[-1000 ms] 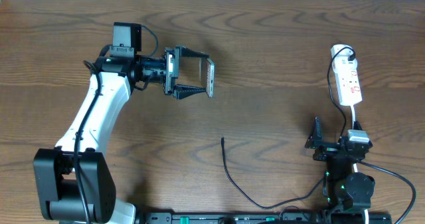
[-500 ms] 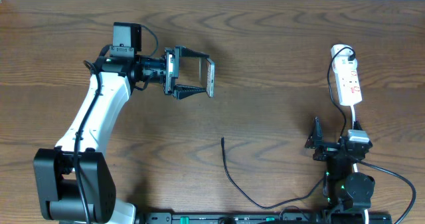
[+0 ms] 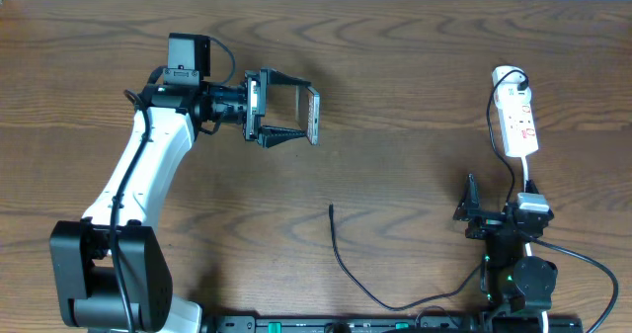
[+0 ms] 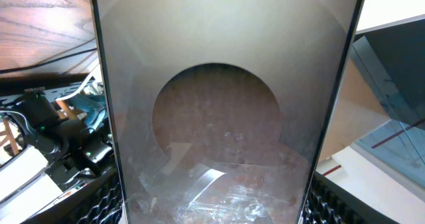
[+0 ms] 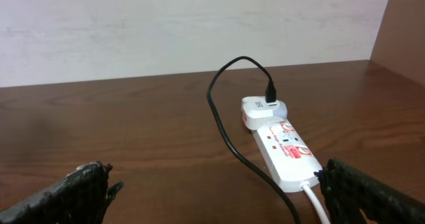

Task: Plug charger to phone and switch on socket
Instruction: 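Lift the phone with the left gripper and turn it upright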

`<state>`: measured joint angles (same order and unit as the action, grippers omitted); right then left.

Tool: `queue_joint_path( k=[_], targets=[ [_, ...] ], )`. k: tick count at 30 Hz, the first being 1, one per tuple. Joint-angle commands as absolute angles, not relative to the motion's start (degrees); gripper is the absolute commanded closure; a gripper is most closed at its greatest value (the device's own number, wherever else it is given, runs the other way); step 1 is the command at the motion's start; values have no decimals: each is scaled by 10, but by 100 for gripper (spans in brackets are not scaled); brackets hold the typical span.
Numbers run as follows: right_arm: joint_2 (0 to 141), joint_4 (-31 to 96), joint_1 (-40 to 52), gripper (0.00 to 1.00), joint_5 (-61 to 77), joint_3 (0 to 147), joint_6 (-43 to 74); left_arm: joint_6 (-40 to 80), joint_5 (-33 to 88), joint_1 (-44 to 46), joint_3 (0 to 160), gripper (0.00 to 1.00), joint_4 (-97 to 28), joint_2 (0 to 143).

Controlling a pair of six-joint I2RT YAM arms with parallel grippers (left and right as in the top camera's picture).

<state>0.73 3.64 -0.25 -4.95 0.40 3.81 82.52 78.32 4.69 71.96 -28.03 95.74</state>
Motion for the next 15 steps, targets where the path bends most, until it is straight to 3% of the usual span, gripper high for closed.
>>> queue_joint_path(
  k=[1,15],
  targets=[
    [6,38,1,1,-55,3,31,824,816,47,738,93,-277,944],
    [6,38,1,1,-55,3,31,819,816,47,738,93,-277,944]
  ],
)
